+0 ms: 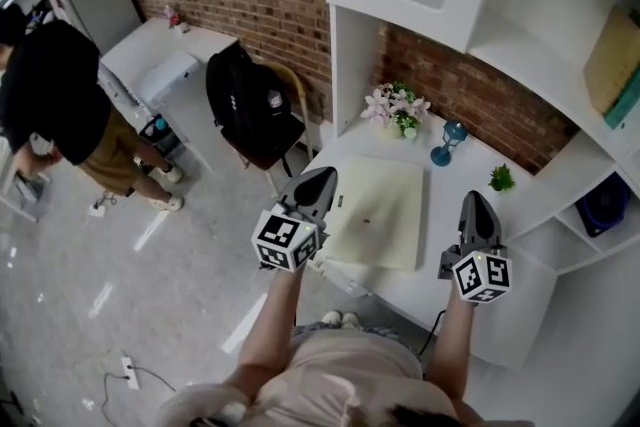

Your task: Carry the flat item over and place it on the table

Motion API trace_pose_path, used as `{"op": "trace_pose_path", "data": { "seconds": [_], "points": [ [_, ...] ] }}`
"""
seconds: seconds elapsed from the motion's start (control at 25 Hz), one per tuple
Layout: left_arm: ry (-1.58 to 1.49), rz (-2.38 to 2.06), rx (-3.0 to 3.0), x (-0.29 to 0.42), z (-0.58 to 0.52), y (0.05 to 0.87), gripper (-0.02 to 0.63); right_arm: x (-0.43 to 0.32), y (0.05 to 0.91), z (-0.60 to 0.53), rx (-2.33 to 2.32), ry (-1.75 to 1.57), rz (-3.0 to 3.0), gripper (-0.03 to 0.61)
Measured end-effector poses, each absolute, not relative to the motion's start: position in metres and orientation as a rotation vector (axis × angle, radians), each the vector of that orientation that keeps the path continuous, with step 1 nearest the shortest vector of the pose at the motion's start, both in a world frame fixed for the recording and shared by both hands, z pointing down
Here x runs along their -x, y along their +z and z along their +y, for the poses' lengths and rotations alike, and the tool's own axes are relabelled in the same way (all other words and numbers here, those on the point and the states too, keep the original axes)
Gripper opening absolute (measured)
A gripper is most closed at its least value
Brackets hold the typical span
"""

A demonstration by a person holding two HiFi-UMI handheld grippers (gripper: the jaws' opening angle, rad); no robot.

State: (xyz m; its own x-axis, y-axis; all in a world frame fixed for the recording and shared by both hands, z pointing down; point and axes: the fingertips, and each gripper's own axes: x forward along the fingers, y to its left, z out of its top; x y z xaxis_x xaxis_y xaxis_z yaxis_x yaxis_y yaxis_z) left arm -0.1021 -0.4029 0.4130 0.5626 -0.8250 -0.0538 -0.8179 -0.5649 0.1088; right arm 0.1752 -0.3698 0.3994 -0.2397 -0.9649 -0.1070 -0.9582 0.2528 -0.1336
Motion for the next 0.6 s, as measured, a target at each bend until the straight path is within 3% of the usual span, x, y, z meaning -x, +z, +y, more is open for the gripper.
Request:
{"op": "trace_pose_path", "data": {
  "seconds": [0.6],
  "points": [
    [-0.159,-1.428,-2.692,0.1097,-0.3958,0.4121,0.028,-0.1736,0.4005,-0.3681,1.859,-0.039,2.375,0.015]
  ]
}}
